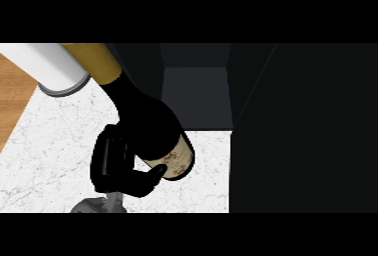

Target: Pick up the wine, place it into the cabinet and close the cabinet

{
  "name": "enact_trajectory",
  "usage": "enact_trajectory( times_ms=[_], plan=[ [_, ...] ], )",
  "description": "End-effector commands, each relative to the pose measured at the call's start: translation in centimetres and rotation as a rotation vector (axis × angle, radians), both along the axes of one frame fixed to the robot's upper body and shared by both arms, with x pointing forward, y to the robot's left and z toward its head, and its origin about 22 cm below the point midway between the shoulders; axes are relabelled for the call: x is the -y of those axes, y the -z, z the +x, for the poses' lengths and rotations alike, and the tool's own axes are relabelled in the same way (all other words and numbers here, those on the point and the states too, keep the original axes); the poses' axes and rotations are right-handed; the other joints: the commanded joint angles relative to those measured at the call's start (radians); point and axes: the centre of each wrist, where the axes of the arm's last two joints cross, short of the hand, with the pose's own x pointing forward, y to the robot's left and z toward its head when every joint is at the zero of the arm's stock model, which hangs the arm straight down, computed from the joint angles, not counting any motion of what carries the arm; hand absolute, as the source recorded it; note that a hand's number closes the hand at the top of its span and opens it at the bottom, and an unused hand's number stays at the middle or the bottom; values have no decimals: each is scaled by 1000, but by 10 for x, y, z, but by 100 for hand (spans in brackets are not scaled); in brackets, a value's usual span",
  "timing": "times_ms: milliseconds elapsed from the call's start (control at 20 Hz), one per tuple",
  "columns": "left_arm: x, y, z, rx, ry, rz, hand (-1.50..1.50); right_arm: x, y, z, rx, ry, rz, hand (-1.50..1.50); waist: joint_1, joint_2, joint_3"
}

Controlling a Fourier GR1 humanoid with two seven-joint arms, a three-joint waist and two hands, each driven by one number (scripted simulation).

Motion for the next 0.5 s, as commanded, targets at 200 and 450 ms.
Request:
enact_trajectory(
  times_ms=[200,450],
  plan=[
    [40,-12,27,36,-36,128,150,2,14,5,0,-7,-21,-150,-2,0,0],
    [64,16,42,-4,-22,221,150,-1,4,11,11,-18,-29,-150,-6,2,0]
  ],
)
